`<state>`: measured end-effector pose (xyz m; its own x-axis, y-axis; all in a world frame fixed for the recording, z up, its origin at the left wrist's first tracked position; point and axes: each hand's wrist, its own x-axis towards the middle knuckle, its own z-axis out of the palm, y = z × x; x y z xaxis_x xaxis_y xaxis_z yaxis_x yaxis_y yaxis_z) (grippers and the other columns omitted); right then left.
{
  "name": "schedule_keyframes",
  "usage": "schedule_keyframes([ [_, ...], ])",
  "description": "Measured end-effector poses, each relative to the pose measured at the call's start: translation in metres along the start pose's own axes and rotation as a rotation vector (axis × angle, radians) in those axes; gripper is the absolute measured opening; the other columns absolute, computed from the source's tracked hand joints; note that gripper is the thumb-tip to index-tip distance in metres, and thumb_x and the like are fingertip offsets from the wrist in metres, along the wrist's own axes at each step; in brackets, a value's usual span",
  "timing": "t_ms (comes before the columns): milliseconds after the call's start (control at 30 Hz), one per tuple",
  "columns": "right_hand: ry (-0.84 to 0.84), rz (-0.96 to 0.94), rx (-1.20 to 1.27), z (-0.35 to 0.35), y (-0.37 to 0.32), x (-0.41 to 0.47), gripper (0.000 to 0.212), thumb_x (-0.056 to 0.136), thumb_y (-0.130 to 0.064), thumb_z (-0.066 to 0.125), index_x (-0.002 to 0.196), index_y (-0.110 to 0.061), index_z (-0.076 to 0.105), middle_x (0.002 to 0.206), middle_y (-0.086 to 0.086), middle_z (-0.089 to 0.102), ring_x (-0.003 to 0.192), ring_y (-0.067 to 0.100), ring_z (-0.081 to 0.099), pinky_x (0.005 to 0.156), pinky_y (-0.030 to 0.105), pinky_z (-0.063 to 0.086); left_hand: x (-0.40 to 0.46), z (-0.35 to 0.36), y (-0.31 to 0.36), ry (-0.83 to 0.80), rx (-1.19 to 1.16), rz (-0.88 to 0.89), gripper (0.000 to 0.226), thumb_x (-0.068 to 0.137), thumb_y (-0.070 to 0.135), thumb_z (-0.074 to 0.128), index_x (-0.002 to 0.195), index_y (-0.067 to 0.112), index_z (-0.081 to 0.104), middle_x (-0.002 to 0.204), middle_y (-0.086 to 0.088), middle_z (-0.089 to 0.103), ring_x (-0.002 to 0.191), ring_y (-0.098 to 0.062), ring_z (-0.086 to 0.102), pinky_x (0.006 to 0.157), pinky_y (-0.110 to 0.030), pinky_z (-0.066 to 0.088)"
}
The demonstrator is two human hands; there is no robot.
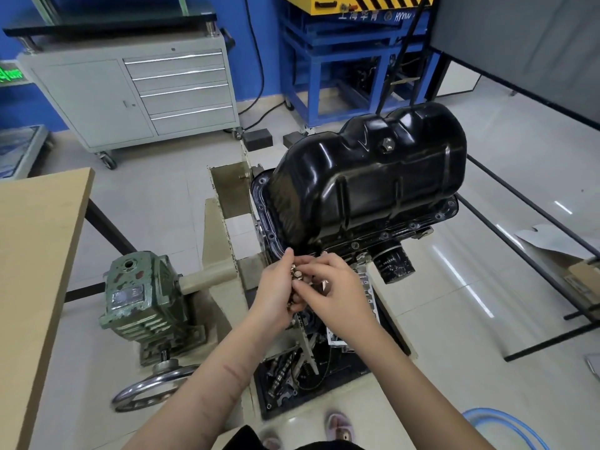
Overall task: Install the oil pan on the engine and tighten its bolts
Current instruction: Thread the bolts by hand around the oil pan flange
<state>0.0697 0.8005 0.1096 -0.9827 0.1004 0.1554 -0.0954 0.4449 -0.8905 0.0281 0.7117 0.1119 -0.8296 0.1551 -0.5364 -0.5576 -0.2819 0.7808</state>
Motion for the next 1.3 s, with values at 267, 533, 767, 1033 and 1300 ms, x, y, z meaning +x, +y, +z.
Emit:
schedule_keyframes([
  [267, 0.200, 0.204, 0.521, -0.008, 0.004, -0.014, 0.015, 0.084, -0.004, 0.062, 0.092, -0.014, 0.070, 0.090, 0.002, 0.066, 0.063, 0.010, 0.066, 0.058, 0.023, 0.054, -0.003, 0.011, -0.012, -0.143, -0.181, -0.157, 0.036, 0.097, 0.034, 0.039, 0.071, 0.011, 0.050, 0.035, 0.004, 0.038, 0.023, -0.005, 0.026, 0.026, -0.008, 0.015],
  [533, 0.259, 0.294, 0.534, -0.082, 0.059, 0.026, 0.015, 0.082, -0.003, 0.065, 0.087, -0.017, 0.067, 0.070, -0.003, 0.068, 0.064, 0.007, 0.063, 0.064, 0.018, 0.051, 0.013, 0.054, -0.044, -0.031, -0.168, -0.201, 0.028, 0.097, 0.027, 0.040, 0.084, 0.007, 0.055, 0.040, 0.007, 0.040, 0.025, -0.004, 0.023, 0.028, -0.008, 0.013],
  [767, 0.116, 0.142, 0.131, -0.103, 0.093, 0.054, 0.012, 0.082, -0.010, 0.067, 0.092, -0.015, 0.065, 0.080, -0.014, 0.063, 0.076, -0.007, 0.059, 0.068, 0.001, 0.043, 0.036, 0.088, -0.049, 0.104, -0.183, -0.159, 0.027, 0.097, 0.027, 0.042, 0.088, 0.006, 0.058, 0.039, 0.008, 0.041, 0.026, -0.003, 0.025, 0.028, -0.009, 0.015],
  [1033, 0.149, 0.208, 0.293, -0.101, 0.113, 0.048, 0.012, 0.082, -0.008, 0.066, 0.087, -0.019, 0.064, 0.081, -0.012, 0.064, 0.072, -0.009, 0.061, 0.065, 0.004, 0.045, 0.048, 0.090, -0.039, 0.071, -0.290, -0.266, 0.030, 0.099, 0.024, 0.034, 0.086, 0.004, 0.052, 0.035, 0.006, 0.039, 0.022, -0.003, 0.022, 0.024, -0.009, 0.012],
  [1300, 0.160, 0.185, 0.347, -0.107, 0.121, 0.052, 0.019, 0.082, -0.008, 0.067, 0.083, -0.026, 0.064, 0.081, -0.009, 0.066, 0.072, -0.006, 0.062, 0.065, 0.007, 0.046, 0.049, 0.090, -0.037, 0.068, -0.283, -0.294, 0.033, 0.099, 0.024, 0.034, 0.085, 0.003, 0.055, 0.036, 0.007, 0.039, 0.023, -0.002, 0.023, 0.024, -0.011, 0.012],
])
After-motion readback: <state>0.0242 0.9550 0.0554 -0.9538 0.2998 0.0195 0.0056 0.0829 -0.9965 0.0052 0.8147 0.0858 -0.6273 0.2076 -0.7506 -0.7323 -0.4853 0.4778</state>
